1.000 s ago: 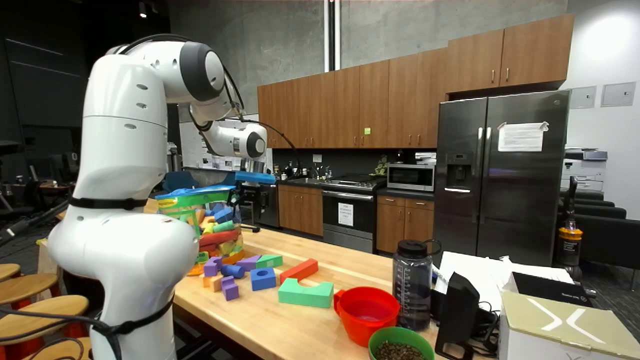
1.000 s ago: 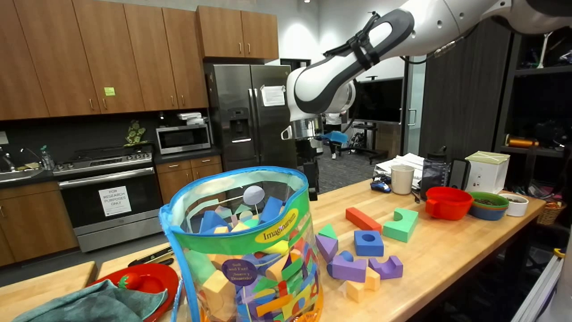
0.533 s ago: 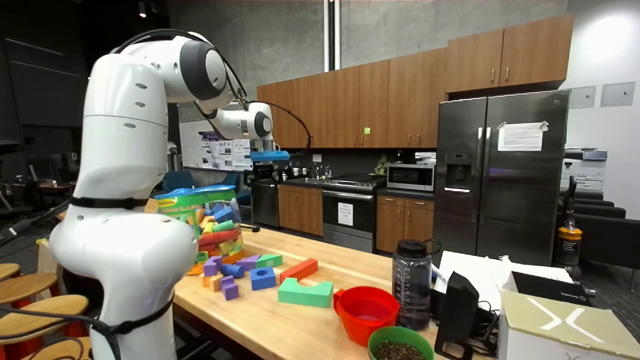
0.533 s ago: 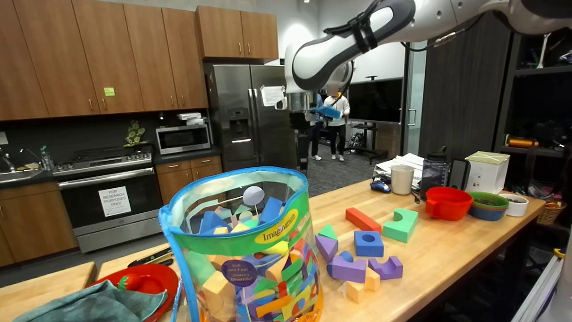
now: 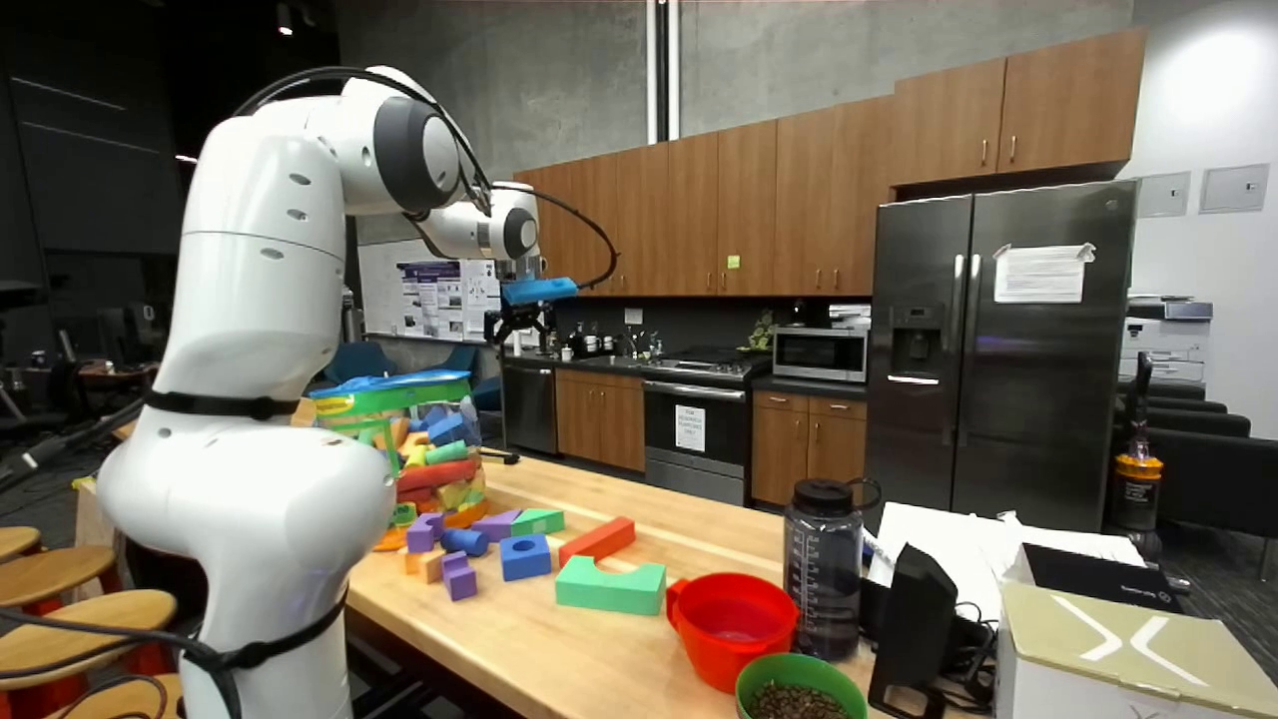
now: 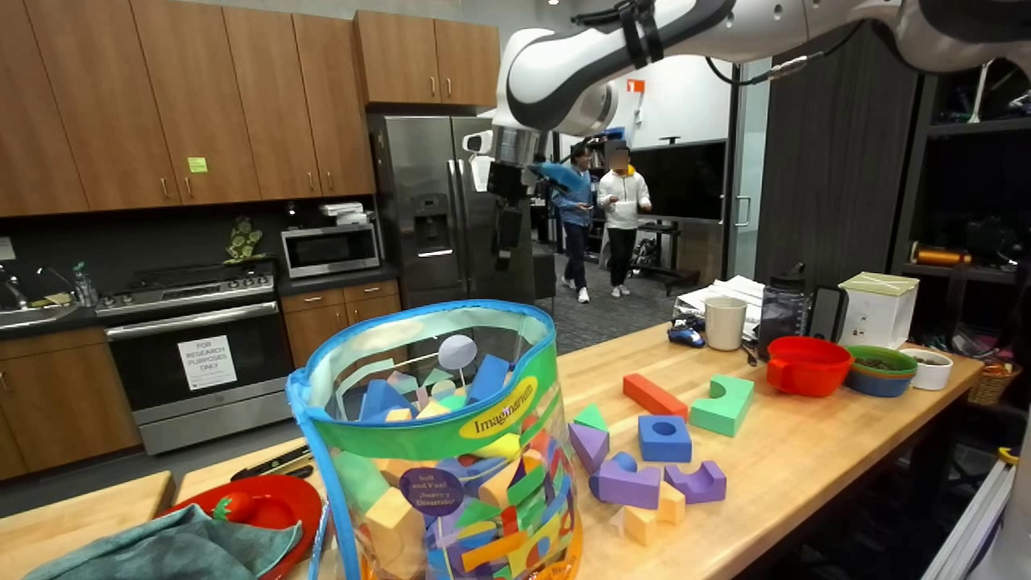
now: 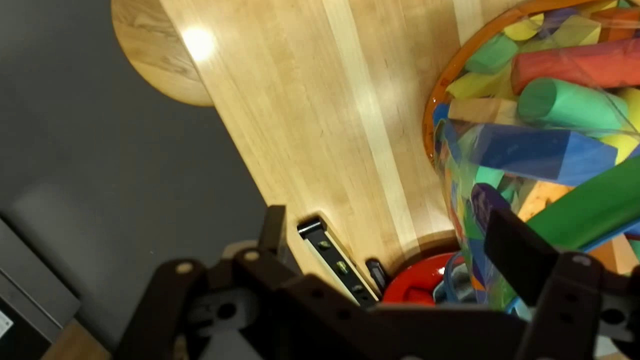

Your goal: Put a blue item in the plastic bag on the table

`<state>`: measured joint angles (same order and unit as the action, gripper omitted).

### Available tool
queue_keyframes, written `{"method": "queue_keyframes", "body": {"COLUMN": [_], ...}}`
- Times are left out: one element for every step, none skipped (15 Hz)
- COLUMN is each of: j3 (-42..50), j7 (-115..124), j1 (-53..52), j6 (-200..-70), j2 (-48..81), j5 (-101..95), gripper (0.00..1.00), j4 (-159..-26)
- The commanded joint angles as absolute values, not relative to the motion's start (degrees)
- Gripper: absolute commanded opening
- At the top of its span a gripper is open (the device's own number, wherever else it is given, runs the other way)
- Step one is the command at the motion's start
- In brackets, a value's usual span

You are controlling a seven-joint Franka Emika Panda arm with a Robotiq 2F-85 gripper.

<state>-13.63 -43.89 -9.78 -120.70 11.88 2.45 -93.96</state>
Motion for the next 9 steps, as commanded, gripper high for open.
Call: {"method": "queue_keyframes", "body": {"j3": [-14.8,-15.1,-15.4,-15.7,-16.0,-16.4,-16.7,-17.1,-17.6], "j7": [-50.0,-51.4,-52.6,-53.6,-54.8,-55.8,-56.9,-57.9,-59.0], "j1": [-9.8,-9.9,-9.9,-10.1,-10.0,-10.1,-10.1,-9.9,-9.7], "j6": [-122.8,-123.9,-125.2,-127.6,-129.4,-131.2,-132.0,-132.1,-131.0], "j2": [15.7,16.6,17.4,18.2,18.9,19.6,20.3,20.8,21.3], "j5": [3.9,3.8,3.8,3.5,3.6,3.5,3.6,3.9,4.6], "gripper": [1.0,1.0,1.0,1.0,1.0,1.0,1.0,1.0,1.0], "j4": [-89.0,-88.0,-87.4,-87.0,-86.5,-86.1,-85.6,-85.2,-84.7]}}
